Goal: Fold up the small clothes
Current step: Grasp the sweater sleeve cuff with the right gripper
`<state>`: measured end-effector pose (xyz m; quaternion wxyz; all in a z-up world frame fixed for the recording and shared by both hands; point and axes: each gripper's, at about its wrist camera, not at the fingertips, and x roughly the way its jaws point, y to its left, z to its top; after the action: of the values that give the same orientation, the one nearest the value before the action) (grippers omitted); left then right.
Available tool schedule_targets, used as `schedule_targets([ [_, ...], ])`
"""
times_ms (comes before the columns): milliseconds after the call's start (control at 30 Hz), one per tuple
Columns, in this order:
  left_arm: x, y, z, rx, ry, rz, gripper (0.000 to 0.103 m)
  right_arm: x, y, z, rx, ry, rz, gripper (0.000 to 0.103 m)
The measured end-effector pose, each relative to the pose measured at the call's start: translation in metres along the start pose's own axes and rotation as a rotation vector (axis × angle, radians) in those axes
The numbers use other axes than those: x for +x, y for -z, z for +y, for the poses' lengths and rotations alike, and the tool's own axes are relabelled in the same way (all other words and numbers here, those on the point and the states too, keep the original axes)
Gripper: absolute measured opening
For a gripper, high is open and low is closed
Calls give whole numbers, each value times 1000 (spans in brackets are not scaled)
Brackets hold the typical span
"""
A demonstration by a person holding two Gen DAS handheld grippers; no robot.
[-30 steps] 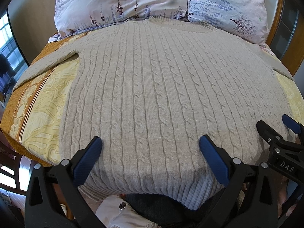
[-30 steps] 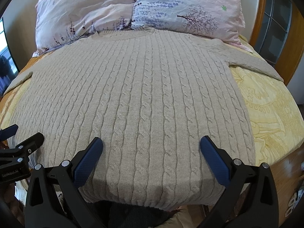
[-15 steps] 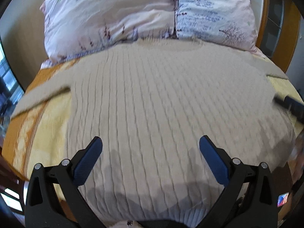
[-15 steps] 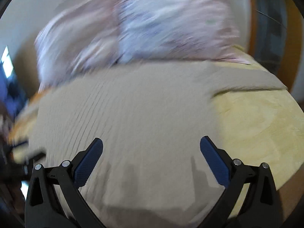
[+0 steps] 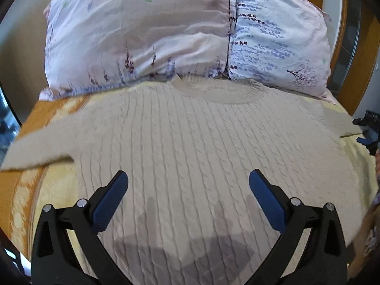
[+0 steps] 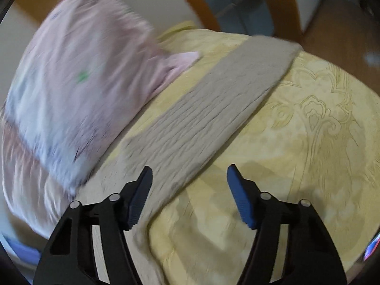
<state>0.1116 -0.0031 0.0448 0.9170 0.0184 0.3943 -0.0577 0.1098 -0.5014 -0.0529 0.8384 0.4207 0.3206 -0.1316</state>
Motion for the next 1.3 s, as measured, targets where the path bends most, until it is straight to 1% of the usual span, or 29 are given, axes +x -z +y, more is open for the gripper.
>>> schedule_targets([
  [100, 7, -5, 3, -7, 34, 13, 101, 13, -14, -9, 76, 12, 3, 60],
  [133, 10, -7, 5, -15, 49, 24, 101, 15, -17, -11, 88, 17, 2, 58],
  [200, 15, -10, 7, -20, 79, 47, 101, 18, -21, -15, 118, 5, 1, 57],
  [300, 22, -15, 13, -43, 113, 88, 101, 20, -29, -18, 131, 3, -14, 51],
  [367, 26, -19, 18, -60, 114, 94, 101, 19, -31, -23, 143, 0, -24, 46],
  [433, 28, -22, 22, -74, 97, 90, 101, 18, -33, -29, 159, 11, -47, 39],
  [500, 30, -24, 27, -97, 76, 85, 101, 18, -35, -36, 168, 18, -72, 35],
  [567, 32, -26, 33, -120, 84, 80, 101, 21, -38, -39, 176, 17, -86, 31],
  [600, 33, -26, 35, -129, 89, 78, 101, 20, -39, -41, 182, 20, -94, 28],
  [633, 34, -27, 37, -137, 95, 75, 101, 20, -39, -43, 184, 29, -102, 23],
  [700, 35, -29, 39, -139, 102, 72, 101, 22, -39, -42, 171, 56, -111, 15],
  [733, 34, -29, 39, -134, 111, 64, 101, 21, -39, -41, 153, 72, -116, 13],
  [800, 31, -30, 39, -125, 118, 47, 101, 21, -38, -35, 118, 92, -127, 11],
  [900, 29, -34, 40, -121, 164, 45, 101, 12, -37, -22, 63, 88, -176, 10],
  [1000, 28, -37, 44, -147, 228, 46, 101, -5, -36, 2, -23, 58, -232, 10],
  [1033, 28, -38, 46, -159, 246, 43, 101, -15, -34, 17, -73, 34, -261, 9],
  [1100, 28, -40, 48, -176, 245, 42, 101, -28, -26, 44, -157, -19, -293, 9],
  [1167, 28, -41, 50, -190, 248, 39, 101, -37, -14, 69, -224, -86, -296, 9],
  [1200, 29, -41, 52, -204, 260, 35, 101, -43, -2, 88, -274, -139, -287, 9],
  [1300, 28, -39, 57, -257, 323, 11, 101, -44, 31, 122, -370, -244, -232, 9],
])
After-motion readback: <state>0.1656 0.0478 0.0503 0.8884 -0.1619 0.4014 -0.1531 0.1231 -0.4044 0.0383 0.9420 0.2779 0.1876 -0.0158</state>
